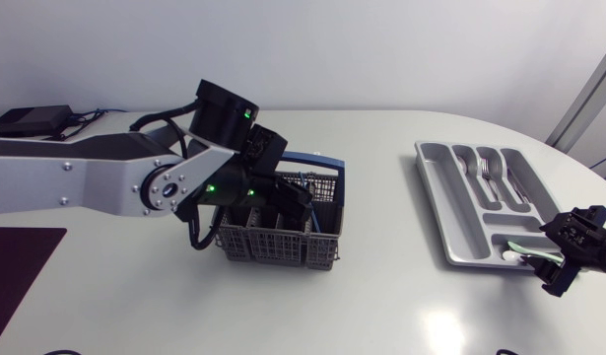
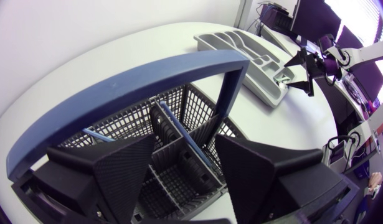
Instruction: Unload the cutlery basket into the drawer organizer.
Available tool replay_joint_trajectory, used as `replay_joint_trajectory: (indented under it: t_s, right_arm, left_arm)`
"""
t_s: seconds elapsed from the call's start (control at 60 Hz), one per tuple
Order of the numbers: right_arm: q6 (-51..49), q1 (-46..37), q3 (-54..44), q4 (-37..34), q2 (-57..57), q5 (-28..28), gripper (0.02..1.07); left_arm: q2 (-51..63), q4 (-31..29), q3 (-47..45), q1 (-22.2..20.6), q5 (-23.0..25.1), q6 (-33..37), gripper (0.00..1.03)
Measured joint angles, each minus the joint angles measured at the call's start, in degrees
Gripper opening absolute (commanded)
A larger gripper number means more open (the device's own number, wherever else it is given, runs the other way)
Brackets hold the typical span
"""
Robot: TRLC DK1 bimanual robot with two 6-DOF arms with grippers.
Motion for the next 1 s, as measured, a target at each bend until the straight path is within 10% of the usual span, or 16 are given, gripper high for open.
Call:
replay_joint_trajectory:
  t_s: [0.417, 1.0]
  right_arm:
    - [5.84, 6.01, -5.66, -0.07, -7.3, 0.02, 0.94]
    - [6.14, 6.69, -6.4, -0.02, -7.37, 0.11, 0.94]
  left_arm:
    - [1.84, 16.63, -6.36, -1.7, -6.62, -3.91, 0.64]
    - [6.45, 22.43, -6.69, -4.76, -11.78, -5.86, 0.41]
